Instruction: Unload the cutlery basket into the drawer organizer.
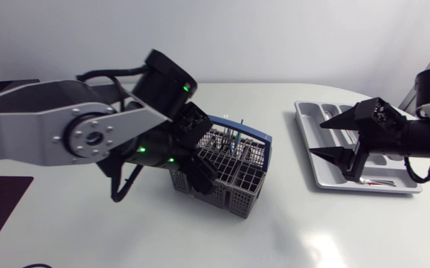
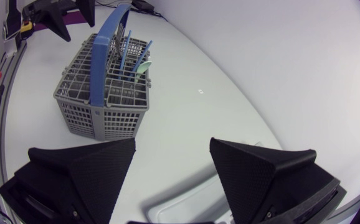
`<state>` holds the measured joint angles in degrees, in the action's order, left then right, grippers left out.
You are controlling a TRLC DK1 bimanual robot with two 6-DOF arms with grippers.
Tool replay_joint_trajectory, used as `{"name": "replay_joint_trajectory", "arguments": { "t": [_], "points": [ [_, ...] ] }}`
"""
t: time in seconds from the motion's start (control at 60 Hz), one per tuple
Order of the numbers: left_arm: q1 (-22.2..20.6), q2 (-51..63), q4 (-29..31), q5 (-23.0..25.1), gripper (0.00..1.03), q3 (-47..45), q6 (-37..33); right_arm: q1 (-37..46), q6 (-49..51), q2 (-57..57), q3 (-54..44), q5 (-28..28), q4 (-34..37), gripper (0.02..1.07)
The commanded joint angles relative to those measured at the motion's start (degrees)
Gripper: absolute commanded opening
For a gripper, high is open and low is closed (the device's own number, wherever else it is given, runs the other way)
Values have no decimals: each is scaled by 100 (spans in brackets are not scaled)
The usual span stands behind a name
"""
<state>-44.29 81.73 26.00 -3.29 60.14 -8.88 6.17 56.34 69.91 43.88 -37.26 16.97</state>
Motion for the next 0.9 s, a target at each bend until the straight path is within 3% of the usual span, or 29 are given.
{"name": "replay_joint_trajectory", "arguments": {
  "t": [0.0, 0.2, 0.283, 0.383, 0.617, 0.65, 0.883],
  "points": [
    [79, -413, 54, 13, 86, -371, -175, -169, -624, 383, 165, 96, -194, 89],
    [457, -1037, -51, 241, 85, -1259, -518, -398, -1380, 1570, 868, 210, -379, 89],
    [729, -1054, -86, 294, 77, -1488, -711, -407, -1643, 1974, 1158, 175, -370, 88],
    [1195, -993, -306, 637, 60, -1786, -948, -512, -1837, 2343, 1413, 157, -370, 69],
    [1573, -360, -974, 865, 28, -1892, -1133, -732, -2180, 3116, 2037, 60, -177, 13],
    [1634, -140, -1106, 865, 23, -1839, -1159, -758, -2197, 3196, 2090, 43, -124, 12],
    [1661, 414, -1431, 891, 20, -1558, -1186, -1101, -2039, 3204, 2090, 43, 351, 9]
  ]
}}
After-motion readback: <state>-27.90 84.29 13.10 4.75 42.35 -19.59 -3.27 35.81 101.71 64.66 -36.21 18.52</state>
